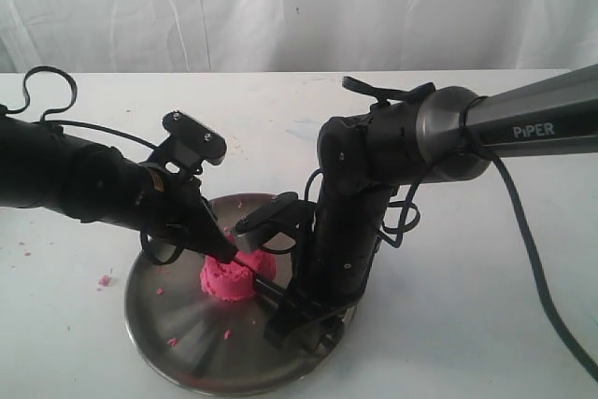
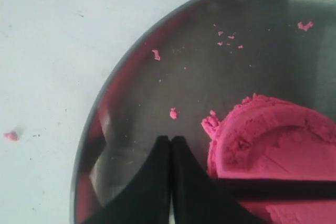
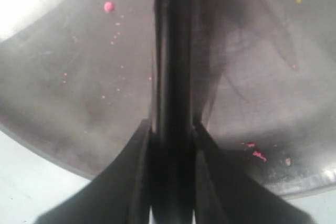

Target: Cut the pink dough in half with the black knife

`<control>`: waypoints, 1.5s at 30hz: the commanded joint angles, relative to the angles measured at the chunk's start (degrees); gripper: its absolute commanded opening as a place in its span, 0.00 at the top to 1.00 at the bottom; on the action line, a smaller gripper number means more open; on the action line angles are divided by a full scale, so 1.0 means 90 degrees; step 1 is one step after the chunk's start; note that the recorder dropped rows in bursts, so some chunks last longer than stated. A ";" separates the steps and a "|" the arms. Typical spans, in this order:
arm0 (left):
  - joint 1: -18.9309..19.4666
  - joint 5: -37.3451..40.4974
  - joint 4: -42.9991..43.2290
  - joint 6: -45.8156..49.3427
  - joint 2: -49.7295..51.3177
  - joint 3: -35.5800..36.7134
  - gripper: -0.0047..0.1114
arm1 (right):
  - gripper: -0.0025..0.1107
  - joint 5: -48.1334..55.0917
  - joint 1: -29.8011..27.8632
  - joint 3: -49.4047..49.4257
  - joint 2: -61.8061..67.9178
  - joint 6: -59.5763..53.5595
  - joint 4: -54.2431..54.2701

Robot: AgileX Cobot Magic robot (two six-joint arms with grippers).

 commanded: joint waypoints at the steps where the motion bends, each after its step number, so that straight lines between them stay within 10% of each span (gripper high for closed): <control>1: -0.0044 -0.0059 -0.0021 0.0166 0.0217 0.0038 0.96 | 0.98 0.0361 -0.0007 0.0127 0.0182 -0.0057 -0.0158; 23: -0.0044 -0.0043 -0.0021 0.0193 0.0206 0.0029 0.96 | 0.98 0.0364 -0.0007 0.0127 0.0182 -0.0057 -0.0171; 45: 0.0220 0.1413 -0.0021 -0.0151 -0.3019 0.0049 0.96 | 0.98 0.0741 -0.0007 0.0127 0.0182 0.0027 -0.0158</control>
